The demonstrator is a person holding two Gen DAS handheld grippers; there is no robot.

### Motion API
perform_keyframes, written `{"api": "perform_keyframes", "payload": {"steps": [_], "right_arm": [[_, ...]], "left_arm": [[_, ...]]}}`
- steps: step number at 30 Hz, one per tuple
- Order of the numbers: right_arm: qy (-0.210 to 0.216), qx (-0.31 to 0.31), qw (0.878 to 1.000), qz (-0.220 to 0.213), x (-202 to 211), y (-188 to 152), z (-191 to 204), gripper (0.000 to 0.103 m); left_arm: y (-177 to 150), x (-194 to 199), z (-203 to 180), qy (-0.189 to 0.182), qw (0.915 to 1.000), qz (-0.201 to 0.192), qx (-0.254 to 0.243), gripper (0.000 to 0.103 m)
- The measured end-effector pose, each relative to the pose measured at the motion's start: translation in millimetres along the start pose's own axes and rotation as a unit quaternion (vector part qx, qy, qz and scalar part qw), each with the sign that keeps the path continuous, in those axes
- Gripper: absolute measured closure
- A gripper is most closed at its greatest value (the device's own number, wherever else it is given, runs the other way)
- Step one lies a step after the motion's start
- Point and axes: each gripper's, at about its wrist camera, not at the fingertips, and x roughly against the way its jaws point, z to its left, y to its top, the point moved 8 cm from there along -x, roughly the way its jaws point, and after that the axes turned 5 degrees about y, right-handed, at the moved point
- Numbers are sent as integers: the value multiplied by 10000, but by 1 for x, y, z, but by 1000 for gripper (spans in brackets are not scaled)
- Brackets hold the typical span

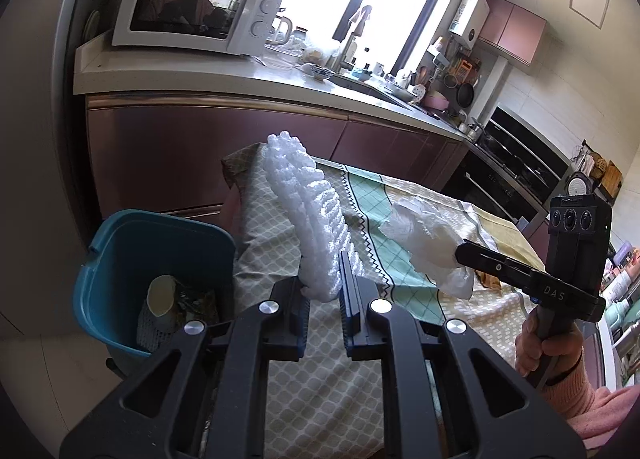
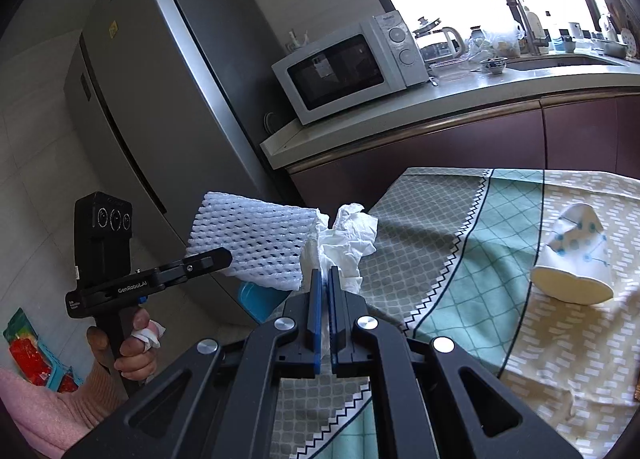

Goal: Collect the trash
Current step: 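Carry the foam net and tissue over the teal bin and open both tools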

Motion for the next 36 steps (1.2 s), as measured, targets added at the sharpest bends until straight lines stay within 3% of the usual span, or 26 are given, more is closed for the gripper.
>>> {"api": "perform_keyframes", "payload": {"steps": [17,36], "right_arm": [[501,289,9964,612,-91,6,37,101],[473,349,9912,1189,-174,4,45,101]], "left_arm": [[-7,12,82,692,9968,41,396,90],[-37,-41,144,1071,9892,712,705,89]]}}
